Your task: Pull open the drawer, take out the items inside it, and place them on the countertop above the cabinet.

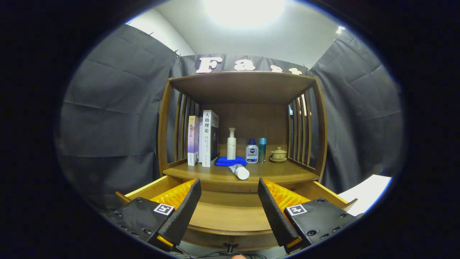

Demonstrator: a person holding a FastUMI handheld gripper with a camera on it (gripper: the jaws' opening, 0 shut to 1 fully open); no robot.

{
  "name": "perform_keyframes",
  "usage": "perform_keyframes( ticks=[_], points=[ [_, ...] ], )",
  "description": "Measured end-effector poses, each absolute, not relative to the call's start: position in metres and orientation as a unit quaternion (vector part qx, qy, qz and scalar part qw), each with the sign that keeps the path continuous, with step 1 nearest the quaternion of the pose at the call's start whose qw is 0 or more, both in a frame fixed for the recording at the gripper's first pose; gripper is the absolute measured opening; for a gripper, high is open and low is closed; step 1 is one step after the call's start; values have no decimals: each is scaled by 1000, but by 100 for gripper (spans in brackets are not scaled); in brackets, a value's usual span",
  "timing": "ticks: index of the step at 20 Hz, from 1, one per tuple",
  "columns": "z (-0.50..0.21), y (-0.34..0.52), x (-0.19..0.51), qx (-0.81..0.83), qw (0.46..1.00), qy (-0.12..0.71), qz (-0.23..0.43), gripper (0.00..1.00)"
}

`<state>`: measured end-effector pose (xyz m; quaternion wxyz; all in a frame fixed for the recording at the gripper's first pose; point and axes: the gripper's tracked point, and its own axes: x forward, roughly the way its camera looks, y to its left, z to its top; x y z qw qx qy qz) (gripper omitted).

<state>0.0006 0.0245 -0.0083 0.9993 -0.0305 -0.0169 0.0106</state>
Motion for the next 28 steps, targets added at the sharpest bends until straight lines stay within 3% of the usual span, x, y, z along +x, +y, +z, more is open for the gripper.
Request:
perform_keyframes(
  ticks=[17,22,28],
  points=[
    [-111,21,-56,-30,999,27,-15,98],
    [-147,22,-49,-4,996,87,-14,98],
    [-155,21,-34,40,994,103,-21,97]
  ],
)
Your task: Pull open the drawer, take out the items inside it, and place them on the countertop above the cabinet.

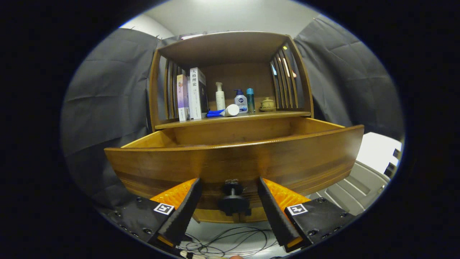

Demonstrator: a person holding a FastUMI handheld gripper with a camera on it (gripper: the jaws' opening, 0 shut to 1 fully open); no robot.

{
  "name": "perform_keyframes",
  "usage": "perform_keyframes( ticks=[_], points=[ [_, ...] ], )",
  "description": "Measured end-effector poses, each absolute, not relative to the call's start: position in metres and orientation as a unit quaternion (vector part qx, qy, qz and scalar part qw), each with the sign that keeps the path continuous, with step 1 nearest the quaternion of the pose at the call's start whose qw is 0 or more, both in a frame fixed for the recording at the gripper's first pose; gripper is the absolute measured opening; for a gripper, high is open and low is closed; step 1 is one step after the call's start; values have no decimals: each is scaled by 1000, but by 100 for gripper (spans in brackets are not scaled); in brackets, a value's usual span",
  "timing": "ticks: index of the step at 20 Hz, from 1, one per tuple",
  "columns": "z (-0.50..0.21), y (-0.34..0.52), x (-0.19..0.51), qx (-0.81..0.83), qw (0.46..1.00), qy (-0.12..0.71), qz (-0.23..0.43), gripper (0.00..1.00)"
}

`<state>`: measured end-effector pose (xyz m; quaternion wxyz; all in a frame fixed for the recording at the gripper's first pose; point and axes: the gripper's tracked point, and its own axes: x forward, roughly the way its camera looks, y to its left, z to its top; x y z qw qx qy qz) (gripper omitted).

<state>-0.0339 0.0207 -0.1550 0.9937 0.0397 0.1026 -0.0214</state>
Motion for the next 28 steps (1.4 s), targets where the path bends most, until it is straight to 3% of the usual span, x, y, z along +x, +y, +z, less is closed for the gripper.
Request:
perform_keyframes(
  ticks=[14,28],
  points=[
    [-152,19,-10,22,996,84,-25,98],
    [-132,19,75,9,998,39,-40,98]
  ],
)
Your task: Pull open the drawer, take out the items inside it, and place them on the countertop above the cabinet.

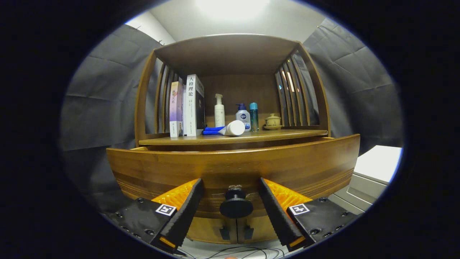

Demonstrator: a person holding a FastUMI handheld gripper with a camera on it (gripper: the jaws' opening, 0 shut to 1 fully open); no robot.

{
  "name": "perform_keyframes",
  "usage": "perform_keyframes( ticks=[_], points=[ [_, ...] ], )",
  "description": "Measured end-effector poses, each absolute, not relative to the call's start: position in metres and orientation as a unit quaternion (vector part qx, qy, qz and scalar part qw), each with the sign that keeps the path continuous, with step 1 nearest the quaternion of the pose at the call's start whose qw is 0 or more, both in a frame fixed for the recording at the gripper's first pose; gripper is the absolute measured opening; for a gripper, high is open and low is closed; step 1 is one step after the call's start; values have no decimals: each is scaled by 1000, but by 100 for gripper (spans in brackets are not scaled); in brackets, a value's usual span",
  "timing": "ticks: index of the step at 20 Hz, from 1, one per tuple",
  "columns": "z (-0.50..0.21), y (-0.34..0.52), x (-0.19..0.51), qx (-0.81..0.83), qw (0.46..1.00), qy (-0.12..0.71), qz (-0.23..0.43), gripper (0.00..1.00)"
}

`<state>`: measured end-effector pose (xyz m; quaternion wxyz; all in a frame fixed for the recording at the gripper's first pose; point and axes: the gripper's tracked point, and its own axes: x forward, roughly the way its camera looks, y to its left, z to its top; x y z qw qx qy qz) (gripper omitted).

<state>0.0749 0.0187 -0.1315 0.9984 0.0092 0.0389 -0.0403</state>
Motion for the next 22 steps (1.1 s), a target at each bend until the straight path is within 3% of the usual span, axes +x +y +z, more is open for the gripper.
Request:
perform_keyframes(
  ticks=[14,22],
  points=[
    [-134,9,166,13,998,51,-38,98],
    [-135,13,170,2,999,29,-45,98]
  ],
)
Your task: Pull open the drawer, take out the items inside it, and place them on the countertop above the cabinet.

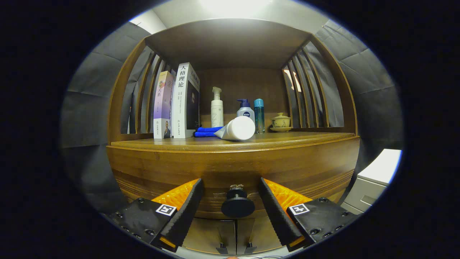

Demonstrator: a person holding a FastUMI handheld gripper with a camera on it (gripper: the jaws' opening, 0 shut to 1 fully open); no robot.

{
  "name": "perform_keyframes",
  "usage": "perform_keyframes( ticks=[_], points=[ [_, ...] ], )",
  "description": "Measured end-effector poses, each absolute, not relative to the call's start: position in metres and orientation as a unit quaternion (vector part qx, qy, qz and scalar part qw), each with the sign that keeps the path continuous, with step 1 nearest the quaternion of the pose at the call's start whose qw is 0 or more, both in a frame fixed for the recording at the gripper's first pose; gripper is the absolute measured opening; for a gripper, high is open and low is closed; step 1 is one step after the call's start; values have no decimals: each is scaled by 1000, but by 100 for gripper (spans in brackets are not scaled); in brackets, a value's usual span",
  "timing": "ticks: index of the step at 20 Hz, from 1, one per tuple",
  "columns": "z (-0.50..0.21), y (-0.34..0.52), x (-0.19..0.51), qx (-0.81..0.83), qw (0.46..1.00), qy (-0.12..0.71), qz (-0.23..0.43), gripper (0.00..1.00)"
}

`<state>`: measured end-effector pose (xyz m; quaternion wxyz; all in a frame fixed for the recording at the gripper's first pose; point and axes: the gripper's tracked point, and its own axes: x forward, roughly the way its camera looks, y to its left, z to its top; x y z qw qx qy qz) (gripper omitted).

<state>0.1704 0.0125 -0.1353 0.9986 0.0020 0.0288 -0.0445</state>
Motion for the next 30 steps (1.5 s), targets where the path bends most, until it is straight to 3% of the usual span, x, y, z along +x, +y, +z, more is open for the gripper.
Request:
perform_keyframes(
  ticks=[8,19,30],
  points=[
    [-100,5,138,9,999,21,-39,98],
    [-9,14,33,-4,999,-31,-23,97],
    [3,10,-24,-10,1000,-23,-16,98]
  ],
)
